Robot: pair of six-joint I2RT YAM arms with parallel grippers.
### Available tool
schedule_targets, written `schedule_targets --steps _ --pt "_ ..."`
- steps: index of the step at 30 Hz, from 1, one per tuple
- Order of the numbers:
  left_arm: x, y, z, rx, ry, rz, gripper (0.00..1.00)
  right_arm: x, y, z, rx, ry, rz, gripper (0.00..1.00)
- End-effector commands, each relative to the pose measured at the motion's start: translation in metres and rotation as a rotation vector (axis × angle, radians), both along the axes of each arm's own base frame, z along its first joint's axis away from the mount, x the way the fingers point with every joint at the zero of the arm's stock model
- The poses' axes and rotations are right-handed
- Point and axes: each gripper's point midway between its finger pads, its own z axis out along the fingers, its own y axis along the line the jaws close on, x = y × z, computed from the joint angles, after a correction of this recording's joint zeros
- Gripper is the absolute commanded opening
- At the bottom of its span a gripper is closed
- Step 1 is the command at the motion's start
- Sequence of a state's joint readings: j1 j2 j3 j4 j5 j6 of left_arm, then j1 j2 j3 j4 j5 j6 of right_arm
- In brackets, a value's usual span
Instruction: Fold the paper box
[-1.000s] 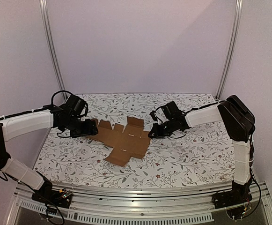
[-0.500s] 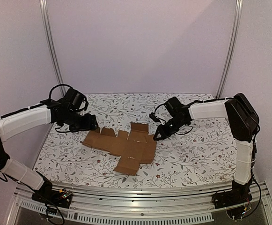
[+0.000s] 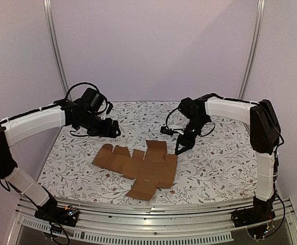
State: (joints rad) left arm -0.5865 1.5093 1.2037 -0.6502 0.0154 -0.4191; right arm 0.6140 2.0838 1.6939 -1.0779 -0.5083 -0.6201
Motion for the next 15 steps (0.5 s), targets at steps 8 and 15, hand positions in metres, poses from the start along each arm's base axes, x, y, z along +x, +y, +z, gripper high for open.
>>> schedule_targets --steps 8,15 --pt "-0.004 -0.032 -0.01 0.051 -0.004 -0.119 0.8 0.004 -0.015 -0.007 -0.085 0.006 0.146 0.13" --pt "0.001 -0.05 -0.004 0.082 -0.049 -0.216 0.87 0.03 -0.016 0.009 -0.028 -0.132 -0.076 0.35"
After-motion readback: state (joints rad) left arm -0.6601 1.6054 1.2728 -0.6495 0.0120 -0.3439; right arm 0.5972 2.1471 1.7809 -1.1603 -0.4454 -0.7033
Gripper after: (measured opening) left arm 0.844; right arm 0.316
